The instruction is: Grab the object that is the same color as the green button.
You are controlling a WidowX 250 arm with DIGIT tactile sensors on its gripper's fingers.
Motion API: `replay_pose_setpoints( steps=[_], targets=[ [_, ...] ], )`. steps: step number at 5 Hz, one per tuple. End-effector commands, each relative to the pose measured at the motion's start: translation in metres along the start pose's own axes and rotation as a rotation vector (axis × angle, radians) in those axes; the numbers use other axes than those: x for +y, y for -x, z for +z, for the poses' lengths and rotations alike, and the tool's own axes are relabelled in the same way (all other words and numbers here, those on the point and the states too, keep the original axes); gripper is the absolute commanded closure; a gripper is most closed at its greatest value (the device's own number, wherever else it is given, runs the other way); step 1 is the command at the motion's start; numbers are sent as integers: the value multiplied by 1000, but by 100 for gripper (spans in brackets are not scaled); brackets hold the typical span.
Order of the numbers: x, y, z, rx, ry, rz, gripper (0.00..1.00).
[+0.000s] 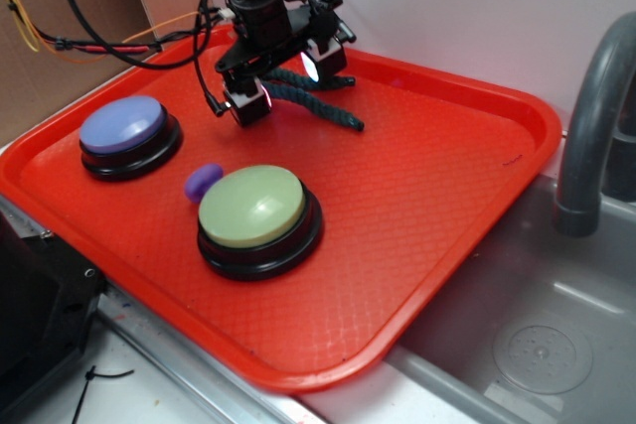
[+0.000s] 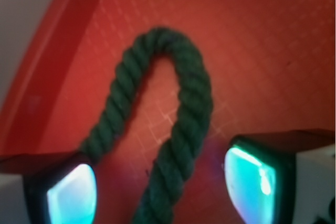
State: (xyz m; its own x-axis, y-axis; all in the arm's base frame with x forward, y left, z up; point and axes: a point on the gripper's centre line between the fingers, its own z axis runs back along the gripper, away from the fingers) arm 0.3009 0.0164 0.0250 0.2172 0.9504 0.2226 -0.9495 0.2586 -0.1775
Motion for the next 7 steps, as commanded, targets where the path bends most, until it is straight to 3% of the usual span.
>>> replay_pose_setpoints(
  steps=[1,2,4,5,6,7],
  targets=[
    [4,-5,0,53,-26,29,100],
    [6,-6,6,68,-48,13,100],
    [4,-11,35,72,-15,-170,100],
    [9,-20,74,158,28,-406,100],
    [26,-29,119,246,140,-630,100],
    [42,-37,154,286,227,-835,100]
  ],
)
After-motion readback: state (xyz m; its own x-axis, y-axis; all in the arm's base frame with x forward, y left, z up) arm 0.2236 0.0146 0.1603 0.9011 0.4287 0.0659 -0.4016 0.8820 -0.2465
